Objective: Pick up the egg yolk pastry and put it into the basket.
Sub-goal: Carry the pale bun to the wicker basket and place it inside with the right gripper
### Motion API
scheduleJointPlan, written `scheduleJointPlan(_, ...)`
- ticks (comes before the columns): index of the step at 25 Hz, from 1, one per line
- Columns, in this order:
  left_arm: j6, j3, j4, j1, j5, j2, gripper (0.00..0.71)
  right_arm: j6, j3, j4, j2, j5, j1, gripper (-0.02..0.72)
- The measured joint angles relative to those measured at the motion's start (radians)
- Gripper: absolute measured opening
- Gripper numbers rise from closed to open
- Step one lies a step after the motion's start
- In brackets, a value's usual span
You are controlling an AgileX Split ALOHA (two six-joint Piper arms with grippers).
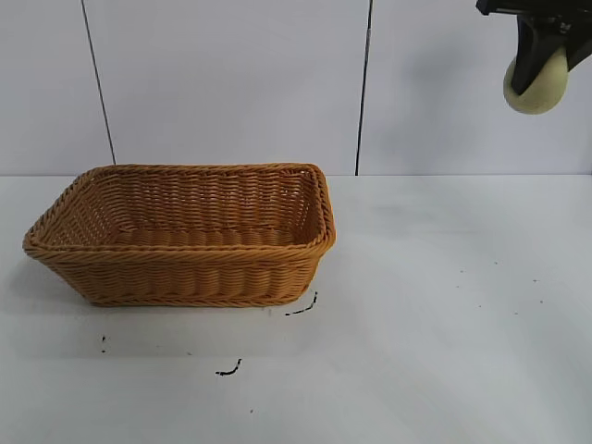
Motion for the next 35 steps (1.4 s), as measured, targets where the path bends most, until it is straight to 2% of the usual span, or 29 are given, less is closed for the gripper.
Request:
scheduleJointPlan(11, 0.000, 0.000, 0.000, 0.000, 0.000, 0.000, 0.697, 0.013, -0.132, 0.002, 0.111, -0.065, 0.352, 0.160)
scheduleJointPlan(16, 0.000, 0.000, 0.000, 0.000, 0.000, 0.000, 0.697, 0.037, -0.198, 0.002, 0.209, -0.157, 0.447, 0.160)
scheduleJointPlan(21, 0.000, 0.000, 0.000, 0.000, 0.000, 0.000, 0.697, 0.053, -0.204, 0.011, 0.332, -0.279, 0.466, 0.160)
scheduleJointPlan(26, 0.000, 0.000, 0.000, 0.000, 0.000, 0.000, 0.697, 0.054, -0.204, 0.035, 0.433, -0.366, 0.466, 0.160)
scheduleJointPlan(31, 0.000, 0.000, 0.000, 0.000, 0.000, 0.000, 0.697, 0.053, -0.204, 0.037, 0.494, -0.398, 0.466, 0.164)
scheduleJointPlan(33, 0.000, 0.000, 0.000, 0.000, 0.000, 0.000, 0.697, 0.053, -0.204, 0.039, 0.496, -0.397, 0.466, 0.215)
scheduleJointPlan(35, 0.000, 0.000, 0.000, 0.000, 0.000, 0.000, 0.697, 0.051, -0.219, 0.039, 0.496, -0.384, 0.466, 0.332)
